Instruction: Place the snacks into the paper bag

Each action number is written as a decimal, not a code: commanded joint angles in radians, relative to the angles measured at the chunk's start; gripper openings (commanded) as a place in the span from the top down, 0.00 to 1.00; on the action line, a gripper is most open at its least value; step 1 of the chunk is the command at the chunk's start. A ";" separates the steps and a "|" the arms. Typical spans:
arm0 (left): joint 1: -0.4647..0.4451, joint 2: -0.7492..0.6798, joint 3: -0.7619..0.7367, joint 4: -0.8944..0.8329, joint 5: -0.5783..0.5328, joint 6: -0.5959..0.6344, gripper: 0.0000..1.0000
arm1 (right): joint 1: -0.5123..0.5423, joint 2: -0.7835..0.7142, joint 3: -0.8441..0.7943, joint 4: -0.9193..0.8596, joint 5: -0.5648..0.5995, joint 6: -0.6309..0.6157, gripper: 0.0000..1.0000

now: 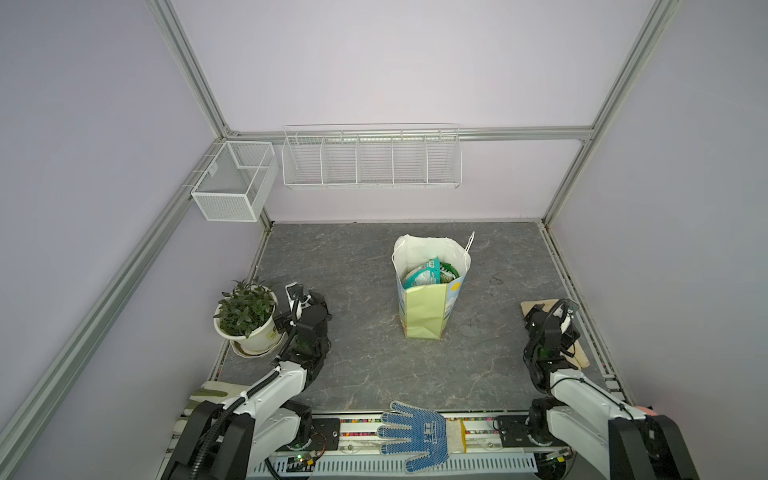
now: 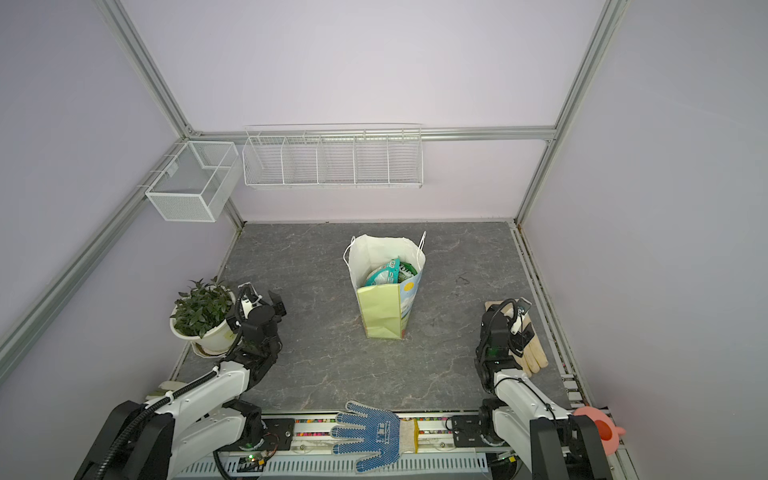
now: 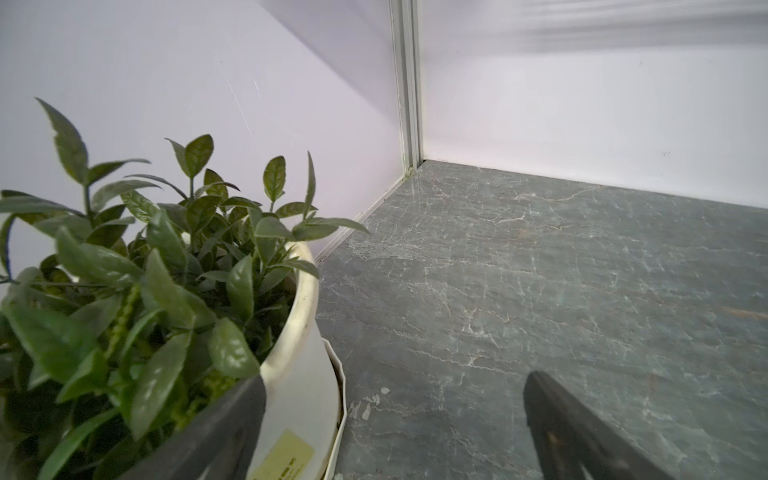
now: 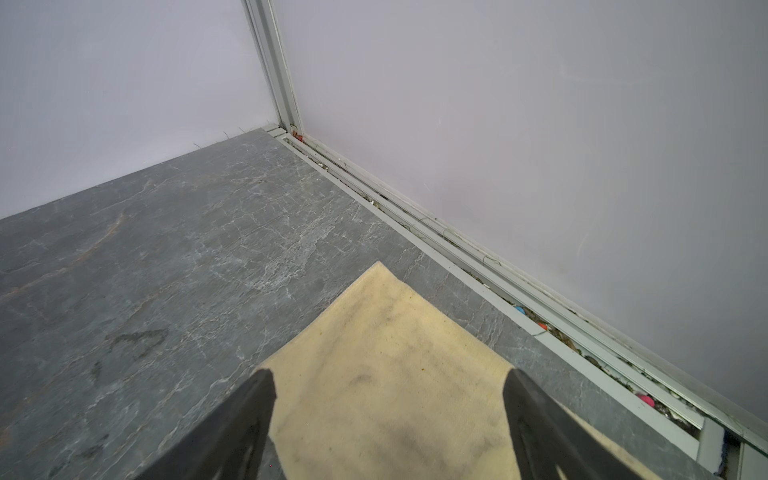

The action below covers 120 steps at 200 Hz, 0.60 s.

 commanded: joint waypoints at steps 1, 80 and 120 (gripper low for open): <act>0.014 0.003 -0.015 0.058 -0.004 0.008 0.03 | -0.005 0.032 0.030 0.072 -0.006 -0.051 0.11; 0.028 0.094 -0.011 0.188 -0.002 0.043 0.03 | 0.000 0.166 0.100 0.144 -0.122 -0.159 0.11; 0.037 0.099 -0.018 0.215 -0.003 0.040 0.03 | 0.000 0.195 0.097 0.202 -0.125 -0.177 0.11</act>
